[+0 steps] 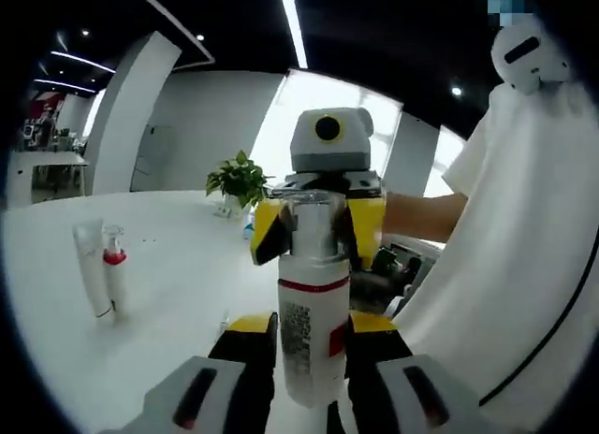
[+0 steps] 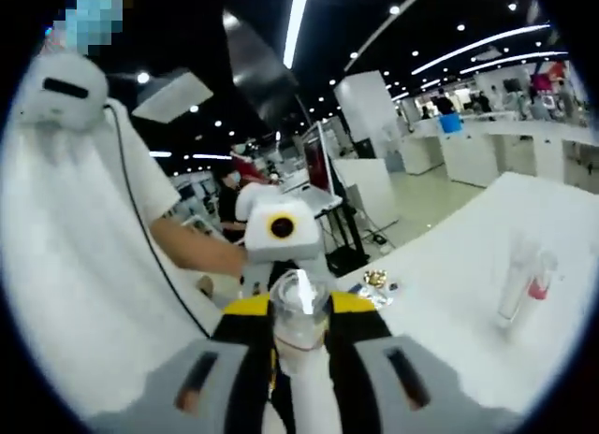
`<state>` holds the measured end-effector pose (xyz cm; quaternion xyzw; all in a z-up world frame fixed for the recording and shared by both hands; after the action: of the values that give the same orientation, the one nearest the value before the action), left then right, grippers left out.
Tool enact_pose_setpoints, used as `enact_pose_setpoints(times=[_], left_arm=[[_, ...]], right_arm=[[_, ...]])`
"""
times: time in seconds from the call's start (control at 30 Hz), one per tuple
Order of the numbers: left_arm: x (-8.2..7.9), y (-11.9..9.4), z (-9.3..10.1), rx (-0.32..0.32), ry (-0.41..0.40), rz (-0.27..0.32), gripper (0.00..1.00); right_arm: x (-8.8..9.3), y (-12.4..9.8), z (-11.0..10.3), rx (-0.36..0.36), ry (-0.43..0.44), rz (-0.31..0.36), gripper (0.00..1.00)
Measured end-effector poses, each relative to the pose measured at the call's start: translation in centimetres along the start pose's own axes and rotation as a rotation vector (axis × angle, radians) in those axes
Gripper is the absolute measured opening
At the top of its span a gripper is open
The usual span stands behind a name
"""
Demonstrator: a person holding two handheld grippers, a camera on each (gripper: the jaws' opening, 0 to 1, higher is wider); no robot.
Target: Arrange the skincare products in the storage area until every visible bottle or jar stands upright without overlapping.
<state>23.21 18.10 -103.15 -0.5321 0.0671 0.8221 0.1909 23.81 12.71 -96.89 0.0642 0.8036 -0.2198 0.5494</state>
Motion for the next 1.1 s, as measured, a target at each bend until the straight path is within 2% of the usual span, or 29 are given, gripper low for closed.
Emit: enact_pose_setpoints(times=[0.07,0.1,0.2,0.27,0.33,0.37,0.47,0.57,0.67,0.83,1.1], left_arm=[[0.0,0.2,0.5,0.035,-0.016,0.007,0.27],[0.1,0.3,1.0,0.073,-0.033,0.009,0.26],[0.1,0.4,0.9,0.055,-0.003,-0.003,0.25],[0.3,0.3,0.1,-0.006,0.016,-0.019,0.25],[0.6,0.3,-0.1,-0.026,0.018,-0.032,0.24],[0.7,0.1,-0.6,-0.079,0.029,-0.041,0.24],[0.9,0.1,-1.1,-0.130,0.048,-0.069,0.23],[1.0,-0.3,-1.8,-0.184,0.049,-0.075,0.23],[1.0,-0.8,-2.4,-0.241,0.055,-0.080,0.23],[1.0,-1.7,-3.0,-0.300,0.064,-0.078,0.23],[1.8,-1.7,-3.3,-0.331,0.140,-0.170,0.23]], right_arm=[[0.0,-0.1,-0.2,-0.018,-0.007,-0.004,0.19],[0.0,-0.1,-0.2,-0.023,-0.015,-0.004,0.20],[0.1,-0.1,-0.3,-0.034,-0.023,-0.010,0.20],[0.5,-0.1,0.2,0.008,-0.055,-0.017,0.20],[0.7,-0.1,0.3,0.021,-0.058,-0.024,0.20],[0.8,0.0,0.9,0.061,-0.063,-0.032,0.20],[1.0,0.2,1.4,0.098,-0.042,-0.060,0.21],[0.9,0.2,1.7,0.124,-0.026,-0.062,0.24],[0.9,0.1,2.3,0.178,-0.059,-0.088,0.25],[0.9,-0.1,2.6,0.208,-0.069,-0.097,0.25],[0.6,0.0,2.8,0.221,-0.081,-0.126,0.22]])
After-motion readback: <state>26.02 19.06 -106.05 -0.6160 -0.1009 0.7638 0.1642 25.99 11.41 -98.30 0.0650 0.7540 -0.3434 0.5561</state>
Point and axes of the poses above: the point that each gripper's makers call its tool centre point, and the gripper's own axes: y roughly forward along the fingers, z roughly to its right, x roughly out of its underside, the point moved 5 cm from there along -y, roughly backward along the fingers, and after that the axes turned 12 degrees about x, right-handed, at the moved point
